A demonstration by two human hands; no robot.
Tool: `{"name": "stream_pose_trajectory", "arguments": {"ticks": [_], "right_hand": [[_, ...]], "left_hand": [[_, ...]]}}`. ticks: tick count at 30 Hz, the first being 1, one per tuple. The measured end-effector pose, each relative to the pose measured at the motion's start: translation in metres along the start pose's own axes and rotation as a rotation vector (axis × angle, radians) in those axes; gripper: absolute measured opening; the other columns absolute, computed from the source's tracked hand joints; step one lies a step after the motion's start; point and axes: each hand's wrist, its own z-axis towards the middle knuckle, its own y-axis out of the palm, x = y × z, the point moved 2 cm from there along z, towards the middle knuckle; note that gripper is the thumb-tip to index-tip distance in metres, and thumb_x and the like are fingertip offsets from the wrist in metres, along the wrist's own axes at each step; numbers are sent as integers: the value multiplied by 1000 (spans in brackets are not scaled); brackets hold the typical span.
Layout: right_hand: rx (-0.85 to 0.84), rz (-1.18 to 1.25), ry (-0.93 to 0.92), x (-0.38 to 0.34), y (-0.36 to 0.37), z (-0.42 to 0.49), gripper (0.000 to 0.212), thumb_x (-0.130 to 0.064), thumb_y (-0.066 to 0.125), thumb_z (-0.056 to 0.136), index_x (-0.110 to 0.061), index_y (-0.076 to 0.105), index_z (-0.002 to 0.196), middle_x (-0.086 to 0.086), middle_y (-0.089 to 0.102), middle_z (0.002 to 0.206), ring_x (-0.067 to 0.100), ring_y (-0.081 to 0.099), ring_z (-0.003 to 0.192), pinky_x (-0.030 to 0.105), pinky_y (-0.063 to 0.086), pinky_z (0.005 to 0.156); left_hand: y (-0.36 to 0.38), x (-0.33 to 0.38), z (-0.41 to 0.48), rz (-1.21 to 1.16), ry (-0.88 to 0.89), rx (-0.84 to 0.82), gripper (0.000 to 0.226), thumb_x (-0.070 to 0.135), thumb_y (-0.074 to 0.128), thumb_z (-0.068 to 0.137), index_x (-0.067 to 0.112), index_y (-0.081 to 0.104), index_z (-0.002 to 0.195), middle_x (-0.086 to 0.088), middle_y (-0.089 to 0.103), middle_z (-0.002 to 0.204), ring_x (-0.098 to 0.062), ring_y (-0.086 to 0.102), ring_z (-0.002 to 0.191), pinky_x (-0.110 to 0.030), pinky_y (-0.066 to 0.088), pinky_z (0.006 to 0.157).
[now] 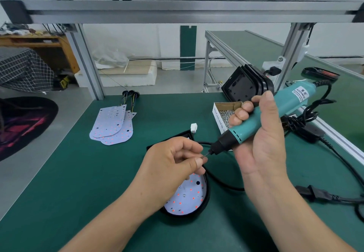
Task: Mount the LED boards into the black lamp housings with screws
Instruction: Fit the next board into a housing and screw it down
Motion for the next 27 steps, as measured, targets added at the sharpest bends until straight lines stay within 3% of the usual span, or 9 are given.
{"name": "stream_pose_trajectory", "arguments": {"ticks": [8,12,15,17,18,22,27], "right_hand": [[69,68,40,5,-7,6,22,-33,72,100,-15,58,98,1,56,81,12,51,64,25,48,62],[77,95,38,3,-8,8,22,-32,72,100,-14,59,95,1,56,80,13,51,65,25,49,61],[76,87,22,0,-11,10,22,-32,72,101,-15,59,96,1,57,81,12,52,66,25,49,63],[70,74,5,-1,-12,10,22,-32,72,101,-15,59,97,1,58,82,12,52,67,25,50,63],[64,63,-1,-2,-12,10,21,-32,72,101,-15,59,97,1,58,82,12,52,67,25,49,64],[41,2,-27,-1,-13,11,21,-33,72,100,-16,59,99,0,57,83,13,53,68,26,49,66],[21,-91,-68,0,-15,13,29,-27,74,99,-11,55,114,2,58,84,14,54,67,27,49,63]], "left_hand": [[-1,-1,1,19,9,-8,27,4,72,95,26,75,111,7,81,101,-16,80,86,-18,56,67],[-15,-2,8,126,70,94,20,25,71,98,39,73,112,12,80,101,-11,77,85,-24,57,66],[-35,-10,18,568,108,307,30,35,66,99,42,67,128,20,69,119,-7,60,119,-28,50,90],[-41,-16,24,745,28,295,44,44,64,99,40,60,142,13,57,134,-12,46,134,-28,40,101],[-43,-19,27,746,-27,258,45,49,63,98,42,59,142,13,57,135,-11,47,133,-30,42,104],[-40,-26,36,614,-89,143,15,53,68,91,50,71,105,24,73,95,1,67,87,-31,57,83],[-32,-29,40,623,-107,61,18,55,72,81,39,70,89,16,68,72,0,55,57,-26,44,60]]}}
